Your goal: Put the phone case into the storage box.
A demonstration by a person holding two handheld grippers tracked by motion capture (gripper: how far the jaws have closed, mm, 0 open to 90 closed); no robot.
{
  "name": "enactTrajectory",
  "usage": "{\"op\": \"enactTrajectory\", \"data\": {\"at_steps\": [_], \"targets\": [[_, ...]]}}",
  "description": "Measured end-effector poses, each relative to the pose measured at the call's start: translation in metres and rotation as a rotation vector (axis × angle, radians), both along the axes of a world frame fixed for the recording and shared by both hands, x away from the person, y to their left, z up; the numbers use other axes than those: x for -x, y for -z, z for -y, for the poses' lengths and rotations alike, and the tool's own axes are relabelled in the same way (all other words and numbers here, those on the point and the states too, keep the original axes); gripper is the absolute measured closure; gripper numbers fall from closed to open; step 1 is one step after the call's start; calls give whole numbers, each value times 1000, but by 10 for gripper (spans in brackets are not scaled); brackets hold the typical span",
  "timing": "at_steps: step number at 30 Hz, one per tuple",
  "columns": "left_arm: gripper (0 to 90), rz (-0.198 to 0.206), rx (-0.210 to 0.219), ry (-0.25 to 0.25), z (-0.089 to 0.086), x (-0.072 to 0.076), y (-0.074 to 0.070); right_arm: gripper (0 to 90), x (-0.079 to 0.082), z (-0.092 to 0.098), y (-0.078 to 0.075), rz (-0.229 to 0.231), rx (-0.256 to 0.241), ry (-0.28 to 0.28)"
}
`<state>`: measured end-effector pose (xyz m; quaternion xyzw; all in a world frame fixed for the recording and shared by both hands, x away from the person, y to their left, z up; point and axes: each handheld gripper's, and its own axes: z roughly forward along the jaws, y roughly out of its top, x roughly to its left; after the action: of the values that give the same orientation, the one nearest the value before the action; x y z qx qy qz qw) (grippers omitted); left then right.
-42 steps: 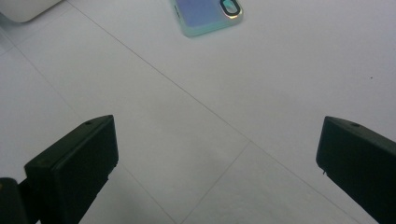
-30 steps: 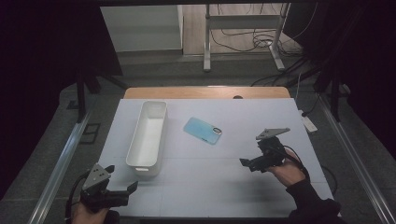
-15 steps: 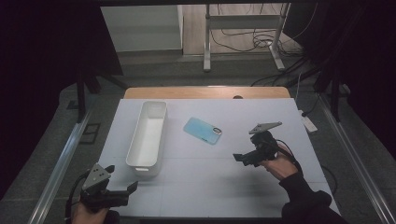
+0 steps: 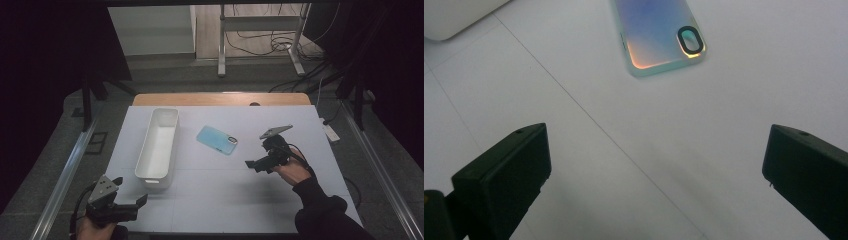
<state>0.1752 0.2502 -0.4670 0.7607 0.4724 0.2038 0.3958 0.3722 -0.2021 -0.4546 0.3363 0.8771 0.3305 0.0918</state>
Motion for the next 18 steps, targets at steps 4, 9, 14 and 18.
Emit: {"op": "enactTrajectory", "data": {"at_steps": [4, 9, 14, 18], "targets": [[14, -2, 2, -2, 0, 0, 0, 0, -5, -4, 1, -5, -5, 5], [14, -7, -1, -1, 0, -1, 0, 0, -12, -11, 5, -19, -1, 15], [14, -14, -12, 1, 2, -2, 0, 0, -19, -17, 6, -29, 0, 1], [14, -17, -13, 2, 1, -2, 0, 0, -23, -21, 8, -36, 4, -5]]}}
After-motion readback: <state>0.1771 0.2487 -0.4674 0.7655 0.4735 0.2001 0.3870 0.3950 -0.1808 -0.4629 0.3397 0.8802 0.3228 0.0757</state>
